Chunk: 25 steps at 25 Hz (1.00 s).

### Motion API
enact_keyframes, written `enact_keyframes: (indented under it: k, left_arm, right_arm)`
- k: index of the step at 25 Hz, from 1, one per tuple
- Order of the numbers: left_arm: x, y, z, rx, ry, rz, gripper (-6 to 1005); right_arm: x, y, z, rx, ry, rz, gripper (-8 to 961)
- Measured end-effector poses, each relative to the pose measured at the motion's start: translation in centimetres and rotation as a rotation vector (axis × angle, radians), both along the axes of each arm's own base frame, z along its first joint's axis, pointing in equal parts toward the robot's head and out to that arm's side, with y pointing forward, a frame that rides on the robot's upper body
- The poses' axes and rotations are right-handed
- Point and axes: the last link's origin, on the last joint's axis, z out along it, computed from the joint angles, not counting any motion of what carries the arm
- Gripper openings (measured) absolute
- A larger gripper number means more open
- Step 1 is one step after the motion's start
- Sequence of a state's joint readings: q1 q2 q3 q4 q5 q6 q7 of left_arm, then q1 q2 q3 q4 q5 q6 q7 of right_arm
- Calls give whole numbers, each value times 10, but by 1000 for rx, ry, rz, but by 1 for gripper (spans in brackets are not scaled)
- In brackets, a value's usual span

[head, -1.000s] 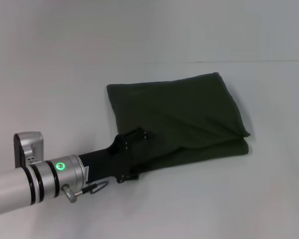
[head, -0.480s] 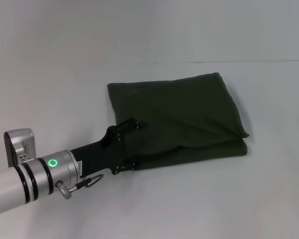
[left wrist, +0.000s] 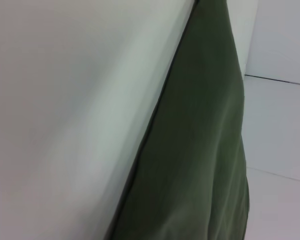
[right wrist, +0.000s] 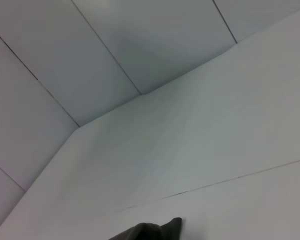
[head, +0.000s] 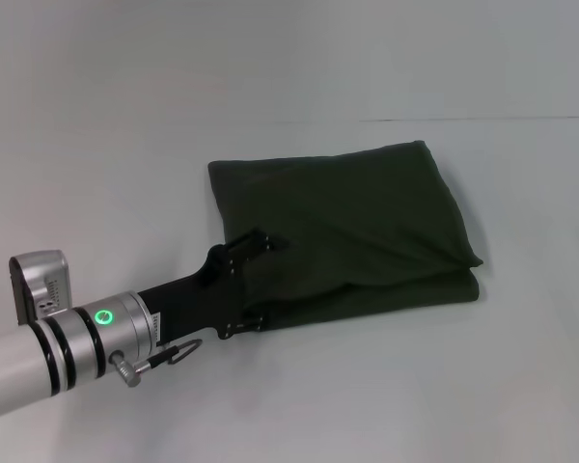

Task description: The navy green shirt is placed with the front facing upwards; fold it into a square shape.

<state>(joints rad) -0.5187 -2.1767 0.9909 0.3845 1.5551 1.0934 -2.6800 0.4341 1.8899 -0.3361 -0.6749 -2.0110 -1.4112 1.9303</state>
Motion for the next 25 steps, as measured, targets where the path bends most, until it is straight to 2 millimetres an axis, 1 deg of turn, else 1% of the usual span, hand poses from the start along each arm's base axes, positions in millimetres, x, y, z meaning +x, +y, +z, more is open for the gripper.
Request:
enact_keyframes:
  k: [11,18,25]
  left_arm:
    - [-1,-2,-4,-14,10,6,934]
    - [1,2,-5,-7,24,-1,934]
    - [-1,1,-5,-3,21,8,935]
  right_arm:
    - [0,1,1,6,2,1,516]
    - [-1,1,2,7,2,3,517]
    - [-1,1,1,6,4,3,517]
